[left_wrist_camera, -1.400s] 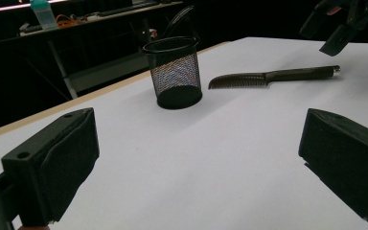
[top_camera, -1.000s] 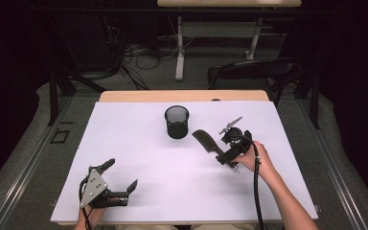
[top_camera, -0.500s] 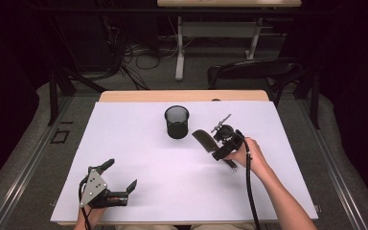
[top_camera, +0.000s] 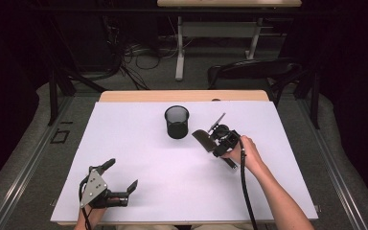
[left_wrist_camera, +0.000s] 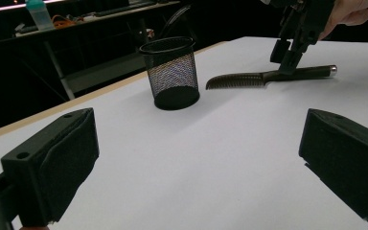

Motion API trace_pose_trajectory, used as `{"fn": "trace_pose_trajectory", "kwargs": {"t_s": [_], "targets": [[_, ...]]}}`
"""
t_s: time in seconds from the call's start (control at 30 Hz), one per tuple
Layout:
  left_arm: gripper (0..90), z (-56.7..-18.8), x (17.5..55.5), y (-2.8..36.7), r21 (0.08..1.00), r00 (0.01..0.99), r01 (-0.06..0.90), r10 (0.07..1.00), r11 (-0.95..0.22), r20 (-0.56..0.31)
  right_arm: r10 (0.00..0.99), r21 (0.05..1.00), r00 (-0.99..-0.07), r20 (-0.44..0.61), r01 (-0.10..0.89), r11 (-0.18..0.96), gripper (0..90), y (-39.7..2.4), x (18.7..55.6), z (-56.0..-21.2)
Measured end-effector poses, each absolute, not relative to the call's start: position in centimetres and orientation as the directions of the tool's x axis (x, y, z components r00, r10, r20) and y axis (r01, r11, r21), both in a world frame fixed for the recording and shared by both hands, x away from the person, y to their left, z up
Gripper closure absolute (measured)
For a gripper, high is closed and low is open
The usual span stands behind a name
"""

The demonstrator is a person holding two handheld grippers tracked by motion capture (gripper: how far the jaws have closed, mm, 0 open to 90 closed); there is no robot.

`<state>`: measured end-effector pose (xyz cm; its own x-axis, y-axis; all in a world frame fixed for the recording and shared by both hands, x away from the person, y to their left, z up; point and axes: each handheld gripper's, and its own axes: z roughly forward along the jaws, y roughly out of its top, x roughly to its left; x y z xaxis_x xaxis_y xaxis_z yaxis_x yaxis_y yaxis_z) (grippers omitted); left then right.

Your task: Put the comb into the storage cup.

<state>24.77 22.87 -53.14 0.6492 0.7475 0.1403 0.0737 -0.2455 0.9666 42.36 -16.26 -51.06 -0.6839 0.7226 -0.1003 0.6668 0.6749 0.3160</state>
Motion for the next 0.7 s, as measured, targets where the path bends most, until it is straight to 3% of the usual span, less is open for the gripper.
{"fn": "trace_pose_trajectory", "kwargs": {"t_s": [0.7], "targets": [[0.0,-53.2,24.8,23.0,0.967,0.648,0.075,0.749,-0.243,0.138,0.732,0.224,-0.672,-0.112,0.700,0.678,61.3,-16.1,43.4,-52.3]]}}
